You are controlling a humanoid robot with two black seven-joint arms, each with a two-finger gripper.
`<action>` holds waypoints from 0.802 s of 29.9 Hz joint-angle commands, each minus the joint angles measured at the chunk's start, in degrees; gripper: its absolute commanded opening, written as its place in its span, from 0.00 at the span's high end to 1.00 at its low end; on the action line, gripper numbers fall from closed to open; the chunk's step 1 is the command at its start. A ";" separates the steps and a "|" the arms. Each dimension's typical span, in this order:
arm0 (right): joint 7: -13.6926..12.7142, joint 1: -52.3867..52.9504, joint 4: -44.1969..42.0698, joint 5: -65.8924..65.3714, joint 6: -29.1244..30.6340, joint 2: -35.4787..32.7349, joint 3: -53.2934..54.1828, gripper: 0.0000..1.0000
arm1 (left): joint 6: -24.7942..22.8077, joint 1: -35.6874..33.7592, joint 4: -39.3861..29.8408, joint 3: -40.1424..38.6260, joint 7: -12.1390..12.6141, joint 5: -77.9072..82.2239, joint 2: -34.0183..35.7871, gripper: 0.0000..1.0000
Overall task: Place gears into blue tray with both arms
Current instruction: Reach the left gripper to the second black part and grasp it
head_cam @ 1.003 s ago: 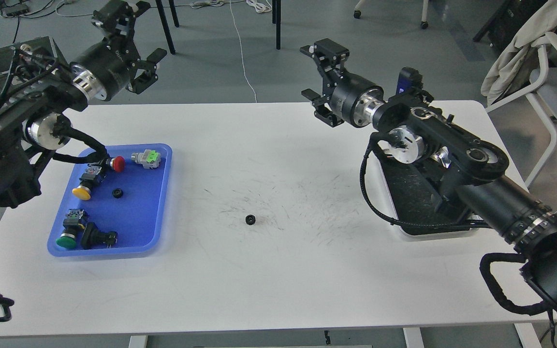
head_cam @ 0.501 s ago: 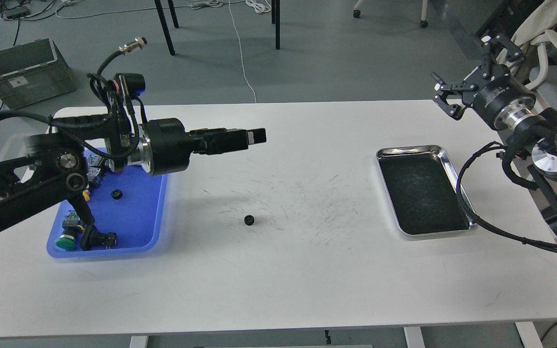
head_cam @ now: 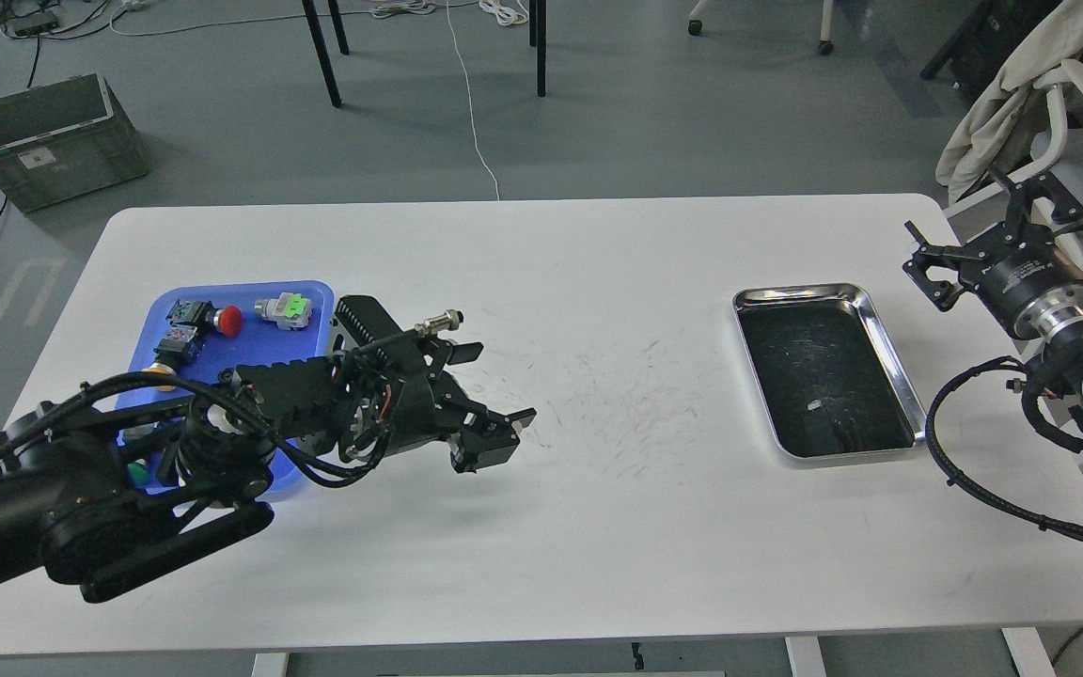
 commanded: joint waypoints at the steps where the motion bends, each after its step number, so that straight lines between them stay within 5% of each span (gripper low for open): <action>1: 0.00 -0.11 -0.01 -0.04 -0.20 0.00 -0.39 0.06 | 2.35 1.56 4.51 0.08 -0.10 0.37 -2.39 0.05; 18: 0.35 -0.11 -0.10 -0.13 -0.29 0.00 -0.74 0.06 | 4.64 4.72 12.08 -0.27 -0.36 0.37 -6.26 0.30; 24: 0.44 -0.11 -0.10 -0.13 -0.38 0.09 -0.74 0.06 | 4.64 4.90 12.17 -0.27 -0.36 0.37 -6.44 0.54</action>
